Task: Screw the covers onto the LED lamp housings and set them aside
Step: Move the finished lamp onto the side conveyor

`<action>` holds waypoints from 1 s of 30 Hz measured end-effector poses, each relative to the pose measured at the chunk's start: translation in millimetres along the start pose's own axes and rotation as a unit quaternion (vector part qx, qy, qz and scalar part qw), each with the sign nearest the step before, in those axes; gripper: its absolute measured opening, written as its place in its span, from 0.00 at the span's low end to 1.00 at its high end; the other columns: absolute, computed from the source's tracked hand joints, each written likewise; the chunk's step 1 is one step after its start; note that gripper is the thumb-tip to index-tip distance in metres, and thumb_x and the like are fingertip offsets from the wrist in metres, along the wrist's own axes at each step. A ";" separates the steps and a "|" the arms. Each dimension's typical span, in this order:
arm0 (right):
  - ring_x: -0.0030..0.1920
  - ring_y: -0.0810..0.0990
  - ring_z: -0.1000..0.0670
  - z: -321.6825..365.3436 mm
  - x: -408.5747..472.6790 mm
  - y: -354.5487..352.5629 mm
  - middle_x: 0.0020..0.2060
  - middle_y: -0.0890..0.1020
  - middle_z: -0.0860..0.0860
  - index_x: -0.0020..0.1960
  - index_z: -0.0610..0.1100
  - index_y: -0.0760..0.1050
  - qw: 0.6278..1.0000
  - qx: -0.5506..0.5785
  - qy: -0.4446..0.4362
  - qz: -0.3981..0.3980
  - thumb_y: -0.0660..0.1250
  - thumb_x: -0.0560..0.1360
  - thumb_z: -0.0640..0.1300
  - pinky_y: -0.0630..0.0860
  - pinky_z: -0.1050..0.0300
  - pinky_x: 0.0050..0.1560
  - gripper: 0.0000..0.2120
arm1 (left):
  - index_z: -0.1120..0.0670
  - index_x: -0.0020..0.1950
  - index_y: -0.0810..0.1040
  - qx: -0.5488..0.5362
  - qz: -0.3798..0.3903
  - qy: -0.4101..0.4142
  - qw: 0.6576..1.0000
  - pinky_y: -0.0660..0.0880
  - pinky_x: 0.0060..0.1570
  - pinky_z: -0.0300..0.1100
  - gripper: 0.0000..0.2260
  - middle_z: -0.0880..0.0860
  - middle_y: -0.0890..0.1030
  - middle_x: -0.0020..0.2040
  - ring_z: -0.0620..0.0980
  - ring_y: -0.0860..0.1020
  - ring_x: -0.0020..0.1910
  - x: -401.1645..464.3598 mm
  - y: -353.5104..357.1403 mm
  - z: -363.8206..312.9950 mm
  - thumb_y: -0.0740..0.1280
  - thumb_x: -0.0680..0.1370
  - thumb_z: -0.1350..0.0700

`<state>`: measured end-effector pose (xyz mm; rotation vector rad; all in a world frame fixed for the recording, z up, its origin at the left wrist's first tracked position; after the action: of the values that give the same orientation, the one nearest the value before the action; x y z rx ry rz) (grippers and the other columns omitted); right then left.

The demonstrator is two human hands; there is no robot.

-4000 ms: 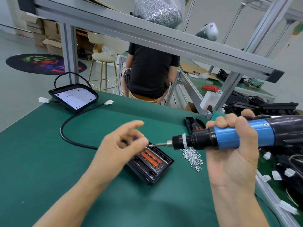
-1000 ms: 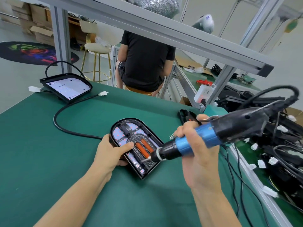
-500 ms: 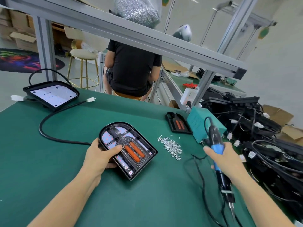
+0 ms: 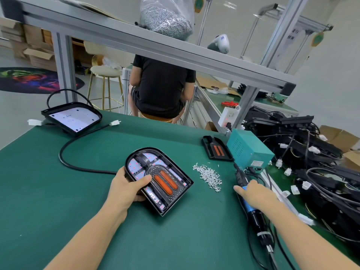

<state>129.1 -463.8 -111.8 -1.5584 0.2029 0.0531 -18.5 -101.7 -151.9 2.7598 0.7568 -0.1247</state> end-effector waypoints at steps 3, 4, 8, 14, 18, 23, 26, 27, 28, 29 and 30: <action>0.58 0.77 0.44 1.4 -1.3 -6.0 0.60 0.77 0.44 0.67 0.40 0.66 0.996 -0.080 -0.001 0.023 0.51 0.79 0.67 0.74 0.53 0.54 0.33 | 0.53 0.57 0.75 -0.004 0.001 -0.001 1.000 0.77 0.28 0.42 0.18 0.53 0.84 0.48 0.50 0.83 0.40 -2.3 0.7 -1.0 0.74 0.71 0.64; 0.58 0.77 0.44 7.2 -4.3 -15.7 0.60 0.77 0.45 0.67 0.41 0.66 0.993 -0.121 -0.009 -0.002 0.49 0.79 0.67 0.73 0.53 0.53 0.32 | 0.53 0.58 0.74 -0.005 0.000 -0.001 1.000 0.78 0.29 0.42 0.18 0.53 0.84 0.49 0.51 0.83 0.41 -2.8 0.5 -0.9 0.74 0.71 0.64; 0.53 0.79 0.46 65.2 -26.2 -53.4 0.52 0.80 0.50 0.58 0.48 0.68 0.981 -0.043 -0.129 -0.140 0.54 0.78 0.67 0.71 0.54 0.46 0.24 | 0.52 0.59 0.74 0.000 -0.006 -0.004 1.000 0.81 0.37 0.49 0.19 0.53 0.84 0.50 0.55 0.83 0.47 -4.5 -1.2 -0.5 0.74 0.71 0.63; 0.55 0.78 0.57 164.6 -74.8 9.3 0.55 0.80 0.59 0.62 0.53 0.72 0.870 0.379 -0.270 0.162 0.74 0.70 0.60 0.70 0.61 0.57 0.25 | 0.53 0.59 0.74 0.015 0.003 -0.016 1.000 0.81 0.38 0.50 0.18 0.54 0.84 0.49 0.54 0.83 0.45 -9.2 2.6 -5.8 0.73 0.71 0.63; 0.46 0.85 0.48 181.5 -78.8 33.1 0.47 0.86 0.46 0.55 0.42 0.81 0.813 0.482 -0.236 0.228 0.79 0.59 0.55 0.80 0.51 0.53 0.29 | 0.55 0.49 0.77 0.193 0.030 -0.027 0.980 0.73 0.28 0.40 0.11 0.52 0.83 0.40 0.49 0.79 0.30 -4.3 -11.0 -20.9 0.68 0.76 0.48; 0.46 0.86 0.48 181.0 -78.2 39.7 0.46 0.87 0.47 0.56 0.42 0.79 0.787 0.515 -0.229 0.251 0.81 0.60 0.53 0.79 0.61 0.46 0.29 | 0.55 0.58 0.77 0.468 -0.225 0.075 0.851 0.71 0.50 0.48 0.20 0.55 0.79 0.56 0.56 0.75 0.55 28.8 -97.4 -88.4 0.60 0.78 0.41; 0.47 0.86 0.47 180.1 -78.8 39.8 0.46 0.87 0.47 0.56 0.42 0.79 0.785 0.521 -0.234 0.240 0.78 0.59 0.54 0.79 0.58 0.50 0.29 | 0.60 0.67 0.69 0.515 -0.275 0.033 0.812 0.68 0.58 0.53 0.26 0.61 0.71 0.65 0.61 0.68 0.64 50.7 -136.2 -101.2 0.65 0.76 0.44; 0.47 0.85 0.47 179.8 -78.7 39.9 0.46 0.87 0.47 0.56 0.42 0.79 0.783 0.524 -0.235 0.238 0.78 0.60 0.53 0.80 0.58 0.51 0.28 | 0.62 0.66 0.68 0.528 -0.277 -0.003 0.803 0.68 0.59 0.53 0.27 0.61 0.70 0.65 0.62 0.68 0.64 56.2 -145.8 -97.6 0.67 0.76 0.44; 0.47 0.85 0.47 179.6 -78.6 40.1 0.45 0.87 0.47 0.55 0.42 0.79 0.781 0.528 -0.235 0.236 0.78 0.59 0.53 0.80 0.57 0.51 0.28 | 0.62 0.66 0.68 0.540 -0.274 -0.035 0.795 0.68 0.59 0.53 0.27 0.62 0.70 0.65 0.62 0.67 0.64 60.2 -152.7 -93.0 0.68 0.75 0.45; 0.47 0.85 0.47 179.6 -79.1 40.2 0.45 0.87 0.47 0.55 0.42 0.79 0.779 0.531 -0.235 0.236 0.78 0.59 0.52 0.79 0.58 0.50 0.28 | 0.62 0.64 0.69 0.551 -0.269 -0.057 0.788 0.68 0.58 0.52 0.26 0.61 0.70 0.64 0.61 0.68 0.64 64.2 -157.4 -88.7 0.69 0.74 0.47; 0.47 0.85 0.48 179.9 -79.9 40.1 0.45 0.87 0.47 0.55 0.42 0.79 0.777 0.533 -0.237 0.236 0.78 0.59 0.52 0.79 0.59 0.48 0.28 | 0.62 0.62 0.70 0.557 -0.264 -0.068 0.785 0.69 0.57 0.51 0.22 0.61 0.70 0.63 0.61 0.69 0.62 68.0 -159.5 -86.6 0.69 0.74 0.51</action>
<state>61.3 -276.5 -138.4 -0.2876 0.1668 0.6192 -40.8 87.8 -117.9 3.3181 1.8648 -1.2347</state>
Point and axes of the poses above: each hand's wrist, its own x-axis towards the middle knuckle, its own y-axis out of the palm, z = x × y, the point moved 8 cm from there along x, towards the middle knuckle
